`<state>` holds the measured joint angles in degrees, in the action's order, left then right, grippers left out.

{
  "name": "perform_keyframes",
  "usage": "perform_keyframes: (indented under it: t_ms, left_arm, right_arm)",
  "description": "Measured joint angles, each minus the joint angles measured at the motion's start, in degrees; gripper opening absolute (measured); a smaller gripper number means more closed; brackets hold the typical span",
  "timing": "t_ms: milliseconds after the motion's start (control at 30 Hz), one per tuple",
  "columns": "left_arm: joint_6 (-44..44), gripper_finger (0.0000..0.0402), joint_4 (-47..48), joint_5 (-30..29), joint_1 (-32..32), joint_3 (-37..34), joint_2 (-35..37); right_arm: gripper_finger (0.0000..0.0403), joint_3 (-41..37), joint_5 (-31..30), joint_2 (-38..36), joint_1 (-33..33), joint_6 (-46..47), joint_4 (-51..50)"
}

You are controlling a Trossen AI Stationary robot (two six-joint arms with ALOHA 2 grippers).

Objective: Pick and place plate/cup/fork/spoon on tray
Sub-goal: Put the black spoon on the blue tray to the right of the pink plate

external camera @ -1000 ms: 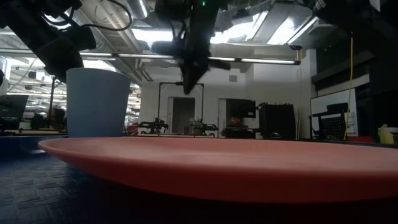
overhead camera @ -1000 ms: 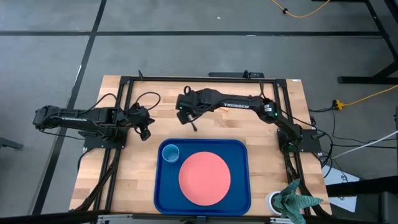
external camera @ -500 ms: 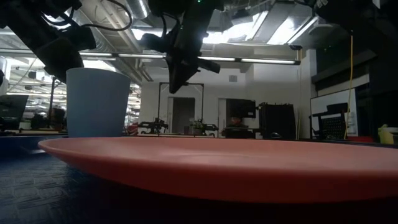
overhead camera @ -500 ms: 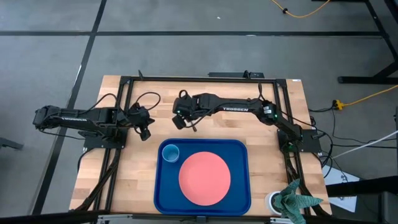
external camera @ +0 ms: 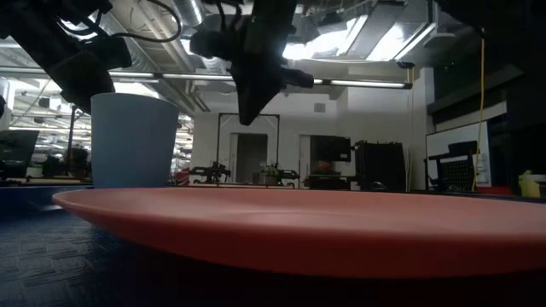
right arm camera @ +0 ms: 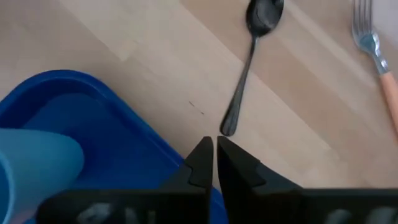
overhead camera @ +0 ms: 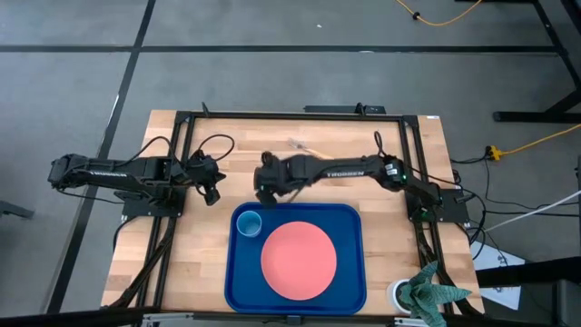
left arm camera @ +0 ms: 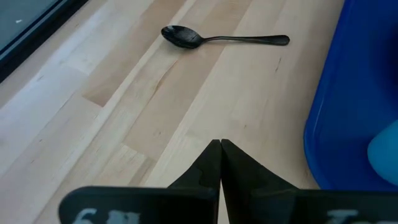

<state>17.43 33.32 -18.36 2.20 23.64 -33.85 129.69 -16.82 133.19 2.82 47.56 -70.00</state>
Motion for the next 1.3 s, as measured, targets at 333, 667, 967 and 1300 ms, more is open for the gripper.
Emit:
perform_keyframes:
  t_ms: [333, 667, 967, 1300]
  left_arm:
    - [0.0, 0.0000, 0.0, 0.0, 0.0, 0.0, 0.0]
    - [0.0, 0.0000, 0.0, 0.0, 0.0, 0.0, 0.0]
    - [0.0, 0.0000, 0.0, 0.0, 0.0, 0.0, 0.0]
    - [0.0, 0.0000, -0.5, 0.0, 0.0, 0.0, 0.0]
  right_arm:
    - [0.0112, 1.4, -6.1, -0.1, 3.1, 1.8, 1.4]
    - [0.0129, 0.0, -5.8, -0.1, 1.6, -0.2, 14.0]
    - [0.0129, 0.0, -2.7, 1.0, -3.6, 5.4, 10.4]
    - [0.0129, 0.0, 1.7, 6.0, -8.6, 2.3, 11.3]
